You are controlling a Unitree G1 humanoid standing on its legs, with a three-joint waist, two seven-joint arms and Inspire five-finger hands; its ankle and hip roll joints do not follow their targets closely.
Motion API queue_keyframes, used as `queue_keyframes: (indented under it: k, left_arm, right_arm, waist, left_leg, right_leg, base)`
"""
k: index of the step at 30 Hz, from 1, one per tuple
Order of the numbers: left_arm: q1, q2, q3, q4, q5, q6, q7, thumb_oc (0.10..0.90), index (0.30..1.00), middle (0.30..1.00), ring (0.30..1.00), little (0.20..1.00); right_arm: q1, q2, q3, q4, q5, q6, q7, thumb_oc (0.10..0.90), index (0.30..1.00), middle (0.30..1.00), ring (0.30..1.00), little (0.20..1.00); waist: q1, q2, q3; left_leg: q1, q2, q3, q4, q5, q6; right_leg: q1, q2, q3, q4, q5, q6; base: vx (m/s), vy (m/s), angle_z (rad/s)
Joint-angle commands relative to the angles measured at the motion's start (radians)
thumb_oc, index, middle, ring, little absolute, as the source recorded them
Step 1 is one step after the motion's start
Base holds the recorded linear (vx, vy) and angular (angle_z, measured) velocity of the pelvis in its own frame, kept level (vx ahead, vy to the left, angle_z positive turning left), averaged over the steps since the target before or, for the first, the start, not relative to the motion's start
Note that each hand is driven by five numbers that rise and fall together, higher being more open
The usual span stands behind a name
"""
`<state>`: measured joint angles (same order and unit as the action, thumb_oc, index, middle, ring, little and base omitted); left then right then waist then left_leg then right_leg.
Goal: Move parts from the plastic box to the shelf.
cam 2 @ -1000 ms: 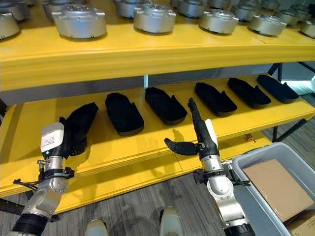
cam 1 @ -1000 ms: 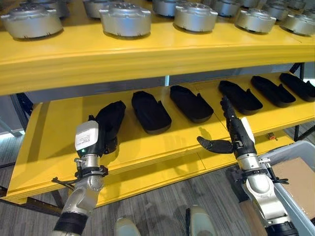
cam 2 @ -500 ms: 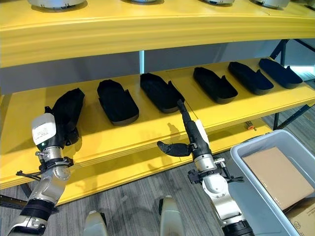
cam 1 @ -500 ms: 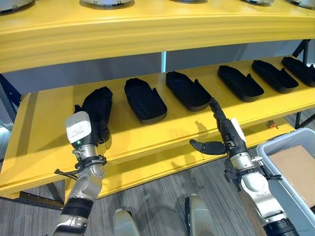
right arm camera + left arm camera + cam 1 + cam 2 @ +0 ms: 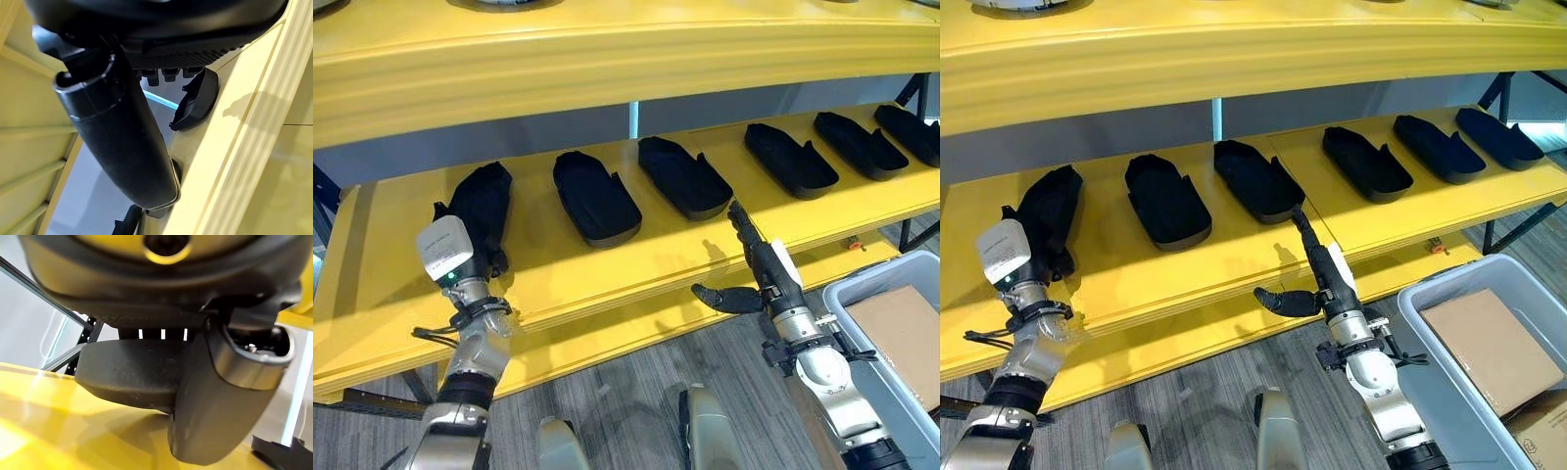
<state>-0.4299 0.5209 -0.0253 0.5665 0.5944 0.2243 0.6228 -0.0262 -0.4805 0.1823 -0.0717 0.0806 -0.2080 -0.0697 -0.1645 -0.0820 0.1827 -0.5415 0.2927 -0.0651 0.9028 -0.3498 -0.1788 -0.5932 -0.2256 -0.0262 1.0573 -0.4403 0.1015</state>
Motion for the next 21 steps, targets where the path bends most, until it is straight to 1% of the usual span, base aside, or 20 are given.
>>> queue_keyframes:
  k: [1,8,12,14,15,21]
  left_arm:
    - [-0.12,0.08,0.017,0.045,-0.005,-0.002,0.046,0.4,0.3,0.3,0.3,0.3]
    - [-0.094,0.072,0.048,0.052,-0.037,0.001,0.05,0.4,0.3,0.3,0.3,0.3]
    - [-0.089,0.061,0.043,0.049,-0.04,0.002,0.043,0.4,0.3,0.3,0.3,0.3]
    - [-0.094,0.045,0.034,0.058,-0.055,0.001,0.038,0.4,0.3,0.3,0.3,0.3]
    - [-0.098,0.04,0.029,0.06,-0.059,0.0,0.036,0.4,0.3,0.3,0.3,0.3]
    - [-0.08,-0.003,0.031,0.058,-0.093,-0.006,0.027,0.4,0.3,0.3,0.3,0.3]
  right_arm:
    - [-0.036,-0.025,-0.048,-0.084,0.018,-0.088,-0.009,0.9,1.0,1.0,1.0,1.0]
    - [-0.024,-0.029,-0.056,-0.092,0.022,-0.088,-0.001,0.9,1.0,1.0,1.0,1.0]
    - [-0.022,-0.028,-0.06,-0.09,0.021,-0.086,-0.004,0.9,1.0,1.0,1.0,1.0]
    - [-0.017,-0.026,-0.058,-0.092,0.02,-0.085,-0.005,0.9,1.0,1.0,1.0,1.0]
    - [-0.017,-0.026,-0.056,-0.092,0.02,-0.084,-0.004,0.9,1.0,1.0,1.0,1.0]
    - [-0.005,-0.025,-0.054,-0.092,0.017,-0.081,0.001,0.9,1.0,1.0,1.0,1.0]
  waist:
    - [0.006,0.001,-0.042]
    - [0.009,0.0,-0.039]
    - [0.01,-0.002,-0.036]
    - [0.009,-0.004,-0.031]
    - [0.007,-0.005,-0.033]
    - [0.009,-0.005,-0.031]
  left_leg:
    - [-0.01,-0.015,0.001,0.027,-0.002,0.075]
    - [-0.021,-0.012,-0.003,0.029,-0.002,0.075]
    - [-0.026,-0.013,-0.009,0.027,0.0,0.074]
    - [-0.02,-0.01,-0.008,0.031,-0.009,0.072]
    - [-0.024,-0.011,-0.009,0.024,0.0,0.073]
    - [-0.024,-0.01,-0.012,0.024,-0.001,0.073]
  right_leg:
    - [0.078,-0.015,0.017,-0.087,0.007,-0.021]
    - [0.065,-0.01,0.015,-0.085,0.008,-0.021]
    - [0.062,-0.008,0.016,-0.082,0.007,-0.022]
    - [0.067,-0.007,0.018,-0.077,0.0,-0.021]
    - [0.062,-0.007,0.016,-0.082,0.007,-0.021]
    - [0.062,-0.004,0.016,-0.082,0.005,-0.021]
  base:
    - [0.0,0.0,0.0]
    - [0.0,0.0,0.0]
    - [0.0,0.0,0.0]
    - [0.0,0.0,0.0]
    - [0.0,0.0,0.0]
    - [0.0,0.0,0.0]
